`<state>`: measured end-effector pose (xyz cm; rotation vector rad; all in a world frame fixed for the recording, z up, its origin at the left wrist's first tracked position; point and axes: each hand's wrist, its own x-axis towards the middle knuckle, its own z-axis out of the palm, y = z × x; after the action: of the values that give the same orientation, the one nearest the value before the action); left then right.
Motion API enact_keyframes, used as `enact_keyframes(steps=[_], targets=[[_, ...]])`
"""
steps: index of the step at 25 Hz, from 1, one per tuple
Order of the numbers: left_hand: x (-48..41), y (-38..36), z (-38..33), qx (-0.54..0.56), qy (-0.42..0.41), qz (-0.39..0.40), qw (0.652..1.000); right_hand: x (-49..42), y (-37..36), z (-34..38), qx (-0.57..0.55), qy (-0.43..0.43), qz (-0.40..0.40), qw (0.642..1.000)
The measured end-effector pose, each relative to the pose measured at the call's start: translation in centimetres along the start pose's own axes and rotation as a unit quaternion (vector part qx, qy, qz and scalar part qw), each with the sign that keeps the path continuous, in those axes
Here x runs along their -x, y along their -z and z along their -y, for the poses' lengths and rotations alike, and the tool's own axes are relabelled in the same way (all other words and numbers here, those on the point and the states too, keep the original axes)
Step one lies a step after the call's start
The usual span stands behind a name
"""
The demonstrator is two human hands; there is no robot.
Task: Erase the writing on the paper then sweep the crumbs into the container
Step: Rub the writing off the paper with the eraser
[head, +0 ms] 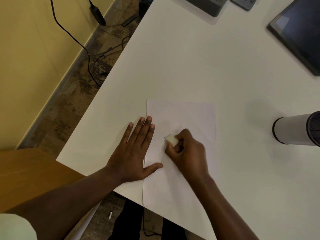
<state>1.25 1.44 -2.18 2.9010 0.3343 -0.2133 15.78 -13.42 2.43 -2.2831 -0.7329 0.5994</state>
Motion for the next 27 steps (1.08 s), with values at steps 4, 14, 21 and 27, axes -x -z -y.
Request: enact_keyframes(steps=[4,14,21,27], targets=[[-0.1,0.0,0.0,0.001,0.001,0.003,1.000,-2.2,0.9,-0.8,-0.004,-0.069,-0.071,0.995],[-0.1,-0.1,0.0,0.003,0.000,0.002,1.000,-0.4,-1.1,0.9,-0.006,-0.019,-0.038,0.999],[0.0,0.0,0.0,0.007,-0.001,0.002,1.000,-0.9,-0.2,0.2,-0.012,-0.083,-0.072,0.994],[0.0,0.1,0.0,0.004,-0.003,0.001,1.000,-1.0,1.2,-1.4,-0.029,-0.124,-0.102,0.987]])
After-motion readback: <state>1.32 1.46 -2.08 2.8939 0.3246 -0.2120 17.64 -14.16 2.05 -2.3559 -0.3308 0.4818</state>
